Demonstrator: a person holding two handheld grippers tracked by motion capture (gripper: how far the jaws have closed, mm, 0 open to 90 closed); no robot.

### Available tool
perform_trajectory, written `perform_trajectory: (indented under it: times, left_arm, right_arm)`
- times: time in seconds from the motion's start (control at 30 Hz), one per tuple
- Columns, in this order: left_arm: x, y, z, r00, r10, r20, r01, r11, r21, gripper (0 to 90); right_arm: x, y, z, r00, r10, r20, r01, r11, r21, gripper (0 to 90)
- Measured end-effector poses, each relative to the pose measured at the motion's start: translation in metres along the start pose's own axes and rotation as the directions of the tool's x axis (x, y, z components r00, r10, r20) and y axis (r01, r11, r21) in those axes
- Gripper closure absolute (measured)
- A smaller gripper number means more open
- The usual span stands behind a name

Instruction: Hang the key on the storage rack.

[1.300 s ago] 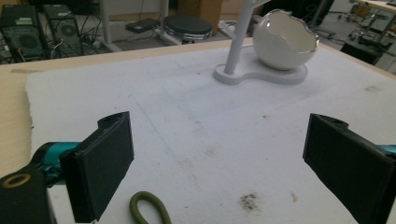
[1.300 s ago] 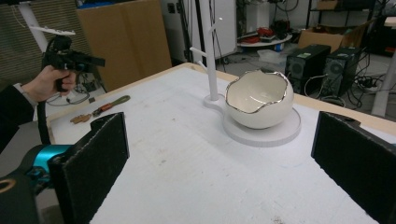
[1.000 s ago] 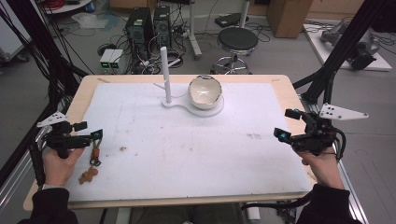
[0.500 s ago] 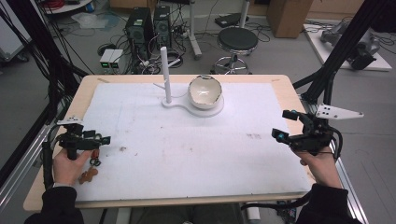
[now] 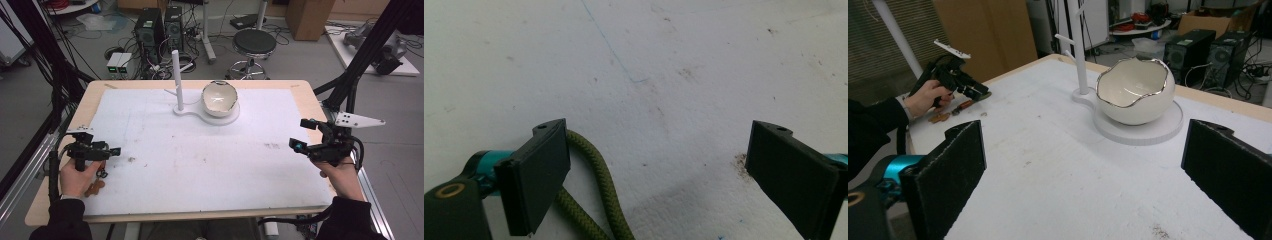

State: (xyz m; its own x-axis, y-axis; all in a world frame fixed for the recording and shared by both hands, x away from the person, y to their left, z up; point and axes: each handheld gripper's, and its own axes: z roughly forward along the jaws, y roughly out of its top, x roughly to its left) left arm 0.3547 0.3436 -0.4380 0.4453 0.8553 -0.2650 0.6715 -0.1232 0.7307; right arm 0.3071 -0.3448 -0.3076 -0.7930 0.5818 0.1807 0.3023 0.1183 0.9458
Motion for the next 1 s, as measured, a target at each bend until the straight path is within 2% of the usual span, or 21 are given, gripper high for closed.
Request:
perform_trajectory:
  times: [0.07, 0.13, 0.23, 0.3, 0.33, 0.37, 0.4, 0.43, 0.5, 0.53, 0.6, 0.63, 0.73, 0.77, 0.8, 0.83, 0.93, 1.0]
  left_arm:
    - [0.000, 0.000, 0.002, 1.0000, -0.002, 0.002, 0.002, 1.0000, -0.001, 11.5]
    - [-0.002, -0.001, 0.004, 0.9998, 0.006, -0.021, -0.006, 1.0000, 0.006, 13.8]
    - [-0.006, -0.001, 0.004, 0.9948, 0.048, -0.090, -0.046, 0.9987, 0.022, 25.2]
    - [-0.006, -0.001, 0.003, 0.9920, 0.044, -0.118, -0.042, 0.9989, 0.023, 33.7]
    - [-0.006, -0.001, 0.003, 0.9902, 0.043, -0.133, -0.040, 0.9990, 0.022, 40.7]
    - [-0.006, -0.001, 0.002, 0.9887, 0.042, -0.144, -0.039, 0.9990, 0.023, 40.7]
    - [-0.007, -0.001, 0.003, 0.9861, 0.049, -0.159, -0.046, 0.9987, 0.020, 46.3]
    - [-0.008, -0.002, 0.003, 0.9836, 0.057, -0.171, -0.055, 0.9983, 0.021, 46.3]
    - [-0.012, -0.003, 0.004, 0.9704, 0.102, -0.219, -0.097, 0.9948, 0.032, 51.9]
    - [-0.013, -0.003, 0.004, 0.9654, 0.109, -0.237, -0.103, 0.9940, 0.036, 54.9]
    - [-0.013, -0.003, 0.004, 0.9624, 0.094, -0.255, -0.089, 0.9955, 0.031, 58.7]
    - [-0.012, -0.003, 0.004, 0.9630, 0.085, -0.256, -0.080, 0.9964, 0.028, 62.4]
    - [-0.010, -0.005, 0.002, 0.9587, 0.053, -0.280, -0.055, 0.9985, 0.001, 73.1]
    - [-0.010, -0.005, 0.002, 0.9590, 0.046, -0.279, -0.049, 0.9988, -0.001, 76.4]
    - [-0.009, -0.005, 0.001, 0.9567, 0.037, -0.289, -0.038, 0.9993, 0.002, 77.9]
    - [-0.010, -0.004, 0.001, 0.9539, 0.039, -0.298, -0.038, 0.9992, 0.009, 81.7]
    - [-0.016, -0.001, 0.003, 0.9372, 0.089, -0.337, -0.078, 0.9960, 0.045, 83.9]
    - [-0.018, 0.000, 0.003, 0.9374, 0.095, -0.335, -0.082, 0.9953, 0.053, 84.3]
  right_arm:
    - [0.000, 0.000, 0.001, 1.0000, 0.003, 0.000, -0.003, 1.000, 0.002, 3.1]
    - [-0.001, -0.001, 0.001, 1.0000, 0.004, 0.003, -0.004, 1.000, 0.005, 3.1]
    - [0.000, -0.001, 0.002, 1.0000, 0.009, 0.000, -0.009, 1.000, 0.007, 3.1]
    - [0.000, -0.001, 0.002, 1.0000, 0.008, -0.001, -0.008, 1.000, 0.005, 3.1]
    - [0.000, -0.001, 0.002, 1.0000, 0.009, -0.003, -0.009, 1.000, 0.009, 3.1]
    - [0.000, -0.001, 0.002, 1.0000, 0.009, -0.003, -0.009, 1.000, 0.009, 3.1]
    - [-0.001, -0.002, 0.003, 1.0000, 0.007, 0.000, -0.007, 1.000, 0.010, 3.2]
    - [-0.001, -0.002, 0.003, 1.0000, 0.007, 0.000, -0.007, 1.000, 0.010, 3.2]
    - [-0.001, -0.002, 0.003, 0.9999, 0.015, -0.001, -0.015, 1.000, 0.012, 3.1]
    - [-0.002, -0.002, 0.003, 0.9999, 0.014, -0.001, -0.014, 1.000, 0.011, 3.1]
    - [-0.002, -0.003, 0.002, 0.9998, 0.020, 0.000, -0.020, 1.000, 0.013, 3.1]
    - [-0.002, -0.003, 0.002, 0.9998, 0.022, 0.001, -0.022, 1.000, 0.012, 3.1]
    - [-0.002, -0.003, 0.002, 0.9999, 0.014, -0.002, -0.014, 1.000, 0.011, 3.1]
    - [-0.002, -0.003, 0.003, 0.9999, 0.015, -0.002, -0.015, 1.000, 0.013, 3.1]
    - [-0.002, -0.003, 0.003, 0.9998, 0.018, -0.001, -0.018, 1.000, 0.013, 3.2]
    - [-0.002, -0.003, 0.003, 0.9999, 0.016, 0.000, -0.016, 1.000, 0.014, 3.1]
    - [-0.003, -0.003, 0.003, 0.9998, 0.019, 0.000, -0.019, 1.000, 0.016, 3.1]
    - [-0.003, -0.003, 0.003, 0.9999, 0.017, 0.001, -0.017, 1.000, 0.019, 3.1]
